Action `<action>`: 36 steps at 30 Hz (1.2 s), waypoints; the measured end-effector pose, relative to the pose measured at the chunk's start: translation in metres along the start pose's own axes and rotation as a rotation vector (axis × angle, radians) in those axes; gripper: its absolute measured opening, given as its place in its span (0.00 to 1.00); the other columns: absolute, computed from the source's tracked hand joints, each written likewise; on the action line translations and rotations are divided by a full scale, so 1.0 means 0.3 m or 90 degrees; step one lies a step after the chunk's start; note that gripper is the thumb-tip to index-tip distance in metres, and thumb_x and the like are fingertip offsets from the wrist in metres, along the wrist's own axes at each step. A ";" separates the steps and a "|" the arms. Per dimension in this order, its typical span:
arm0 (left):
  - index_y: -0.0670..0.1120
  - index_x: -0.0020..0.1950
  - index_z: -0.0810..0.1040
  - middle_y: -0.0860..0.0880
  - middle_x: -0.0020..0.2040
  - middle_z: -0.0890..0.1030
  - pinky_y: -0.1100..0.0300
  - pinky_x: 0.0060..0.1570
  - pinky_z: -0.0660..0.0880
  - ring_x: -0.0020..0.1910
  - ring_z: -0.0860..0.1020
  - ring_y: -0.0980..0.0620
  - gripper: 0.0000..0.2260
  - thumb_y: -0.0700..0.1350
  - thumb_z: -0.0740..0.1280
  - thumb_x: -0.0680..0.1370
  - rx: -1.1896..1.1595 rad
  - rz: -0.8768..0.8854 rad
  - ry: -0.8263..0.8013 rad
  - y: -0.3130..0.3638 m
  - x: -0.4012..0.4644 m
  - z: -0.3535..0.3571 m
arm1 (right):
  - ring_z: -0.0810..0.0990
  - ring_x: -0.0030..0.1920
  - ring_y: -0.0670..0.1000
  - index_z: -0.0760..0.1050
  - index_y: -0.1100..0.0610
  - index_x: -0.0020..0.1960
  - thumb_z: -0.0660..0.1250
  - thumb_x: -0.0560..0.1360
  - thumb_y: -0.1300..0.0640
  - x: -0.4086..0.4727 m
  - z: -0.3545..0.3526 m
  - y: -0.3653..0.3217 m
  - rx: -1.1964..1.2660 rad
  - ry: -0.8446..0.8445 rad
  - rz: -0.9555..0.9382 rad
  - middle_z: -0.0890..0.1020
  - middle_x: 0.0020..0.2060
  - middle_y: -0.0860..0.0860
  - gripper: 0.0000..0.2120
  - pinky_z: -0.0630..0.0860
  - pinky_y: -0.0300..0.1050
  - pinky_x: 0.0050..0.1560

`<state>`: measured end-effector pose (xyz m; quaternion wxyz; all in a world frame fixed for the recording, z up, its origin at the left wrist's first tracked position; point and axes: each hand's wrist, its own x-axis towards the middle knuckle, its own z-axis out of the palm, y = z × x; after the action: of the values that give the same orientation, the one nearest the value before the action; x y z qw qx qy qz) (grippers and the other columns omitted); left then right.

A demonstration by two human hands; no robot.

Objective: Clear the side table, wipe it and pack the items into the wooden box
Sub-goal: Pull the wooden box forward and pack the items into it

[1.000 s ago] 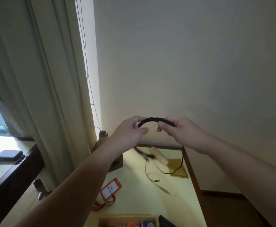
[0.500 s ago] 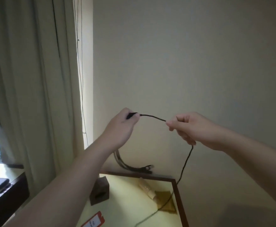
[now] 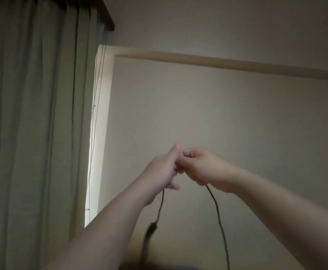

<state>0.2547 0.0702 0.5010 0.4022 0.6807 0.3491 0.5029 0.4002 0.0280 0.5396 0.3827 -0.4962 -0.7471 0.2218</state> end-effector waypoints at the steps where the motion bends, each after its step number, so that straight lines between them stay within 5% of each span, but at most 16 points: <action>1: 0.48 0.40 0.79 0.52 0.31 0.74 0.52 0.43 0.77 0.23 0.70 0.54 0.26 0.67 0.58 0.83 0.012 0.023 0.023 0.043 0.010 -0.007 | 0.59 0.27 0.47 0.73 0.56 0.43 0.60 0.85 0.52 0.005 -0.003 -0.033 0.021 0.005 -0.004 0.68 0.25 0.44 0.15 0.54 0.41 0.25; 6: 0.47 0.33 0.72 0.55 0.25 0.68 0.56 0.33 0.62 0.27 0.67 0.53 0.28 0.67 0.60 0.82 0.235 0.189 0.039 0.132 0.012 -0.125 | 0.57 0.25 0.47 0.77 0.57 0.48 0.61 0.86 0.51 -0.039 -0.034 -0.078 0.147 -0.026 0.013 0.62 0.28 0.49 0.13 0.53 0.38 0.24; 10: 0.48 0.34 0.61 0.50 0.30 0.63 0.51 0.35 0.57 0.33 0.63 0.46 0.25 0.61 0.62 0.84 0.292 0.190 0.216 0.113 0.040 -0.321 | 0.56 0.25 0.47 0.78 0.56 0.46 0.62 0.85 0.53 -0.145 -0.055 -0.033 0.170 -0.073 0.068 0.62 0.27 0.50 0.12 0.51 0.38 0.23; 13: 0.47 0.34 0.65 0.49 0.32 0.74 0.53 0.36 0.63 0.34 0.70 0.45 0.25 0.62 0.58 0.85 0.322 0.154 0.209 0.108 0.019 -0.364 | 0.55 0.24 0.46 0.77 0.57 0.48 0.62 0.85 0.54 -0.169 -0.060 -0.038 0.198 -0.010 0.078 0.61 0.27 0.50 0.10 0.51 0.37 0.23; 15: 0.45 0.35 0.75 0.50 0.39 0.85 0.56 0.44 0.74 0.39 0.81 0.45 0.28 0.63 0.56 0.85 0.319 0.140 0.128 0.143 0.007 -0.273 | 0.56 0.23 0.46 0.77 0.57 0.49 0.62 0.85 0.55 -0.136 -0.036 -0.075 0.209 0.043 0.058 0.62 0.27 0.49 0.09 0.51 0.37 0.22; 17: 0.45 0.38 0.80 0.48 0.38 0.86 0.55 0.47 0.77 0.39 0.83 0.46 0.30 0.65 0.53 0.84 0.318 0.144 0.049 0.185 -0.011 -0.149 | 0.56 0.24 0.46 0.75 0.56 0.45 0.61 0.85 0.57 -0.093 -0.004 -0.129 0.189 0.058 0.033 0.62 0.27 0.48 0.11 0.50 0.38 0.22; 20: 0.46 0.35 0.77 0.47 0.35 0.81 0.55 0.42 0.74 0.37 0.80 0.44 0.30 0.65 0.53 0.84 0.292 0.142 0.044 0.221 -0.022 -0.065 | 0.56 0.24 0.47 0.71 0.52 0.34 0.59 0.84 0.59 -0.061 0.010 -0.178 0.172 0.046 0.020 0.62 0.26 0.49 0.19 0.49 0.40 0.25; 23: 0.46 0.30 0.68 0.48 0.29 0.69 0.53 0.33 0.61 0.32 0.69 0.46 0.29 0.64 0.58 0.84 0.326 0.178 0.116 0.205 -0.023 -0.138 | 0.56 0.24 0.47 0.76 0.54 0.41 0.62 0.84 0.55 -0.088 -0.007 -0.159 0.183 0.006 0.039 0.61 0.27 0.49 0.14 0.50 0.39 0.24; 27: 0.49 0.33 0.58 0.49 0.31 0.60 0.50 0.34 0.53 0.32 0.60 0.45 0.26 0.61 0.61 0.84 0.297 0.161 0.222 0.176 0.002 -0.314 | 0.56 0.23 0.47 0.76 0.55 0.42 0.62 0.85 0.53 -0.155 -0.042 -0.084 0.207 -0.012 0.072 0.61 0.27 0.51 0.13 0.52 0.35 0.22; 29: 0.49 0.33 0.60 0.50 0.30 0.62 0.52 0.34 0.55 0.31 0.62 0.46 0.25 0.62 0.59 0.84 0.307 0.144 0.225 0.165 0.013 -0.352 | 0.56 0.23 0.47 0.76 0.55 0.42 0.62 0.85 0.53 -0.171 -0.062 -0.077 0.201 0.005 0.078 0.61 0.27 0.51 0.13 0.51 0.34 0.22; 33: 0.43 0.40 0.82 0.47 0.37 0.83 0.54 0.46 0.80 0.40 0.82 0.43 0.30 0.66 0.57 0.83 0.277 0.127 0.124 0.216 0.007 -0.236 | 0.56 0.23 0.47 0.75 0.55 0.44 0.61 0.85 0.55 -0.124 -0.088 -0.164 0.197 0.081 0.037 0.60 0.28 0.50 0.12 0.50 0.36 0.23; 36: 0.46 0.36 0.79 0.53 0.26 0.75 0.56 0.38 0.75 0.32 0.77 0.47 0.29 0.66 0.56 0.83 0.247 0.162 0.080 0.279 -0.017 -0.112 | 0.57 0.24 0.47 0.75 0.54 0.42 0.61 0.85 0.55 -0.083 -0.078 -0.234 0.139 0.090 0.020 0.61 0.27 0.49 0.13 0.48 0.40 0.26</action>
<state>0.2270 0.0361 0.5798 0.1746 0.7515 0.3746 0.5143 0.3839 -0.0246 0.5949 0.4831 -0.4773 -0.6817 0.2722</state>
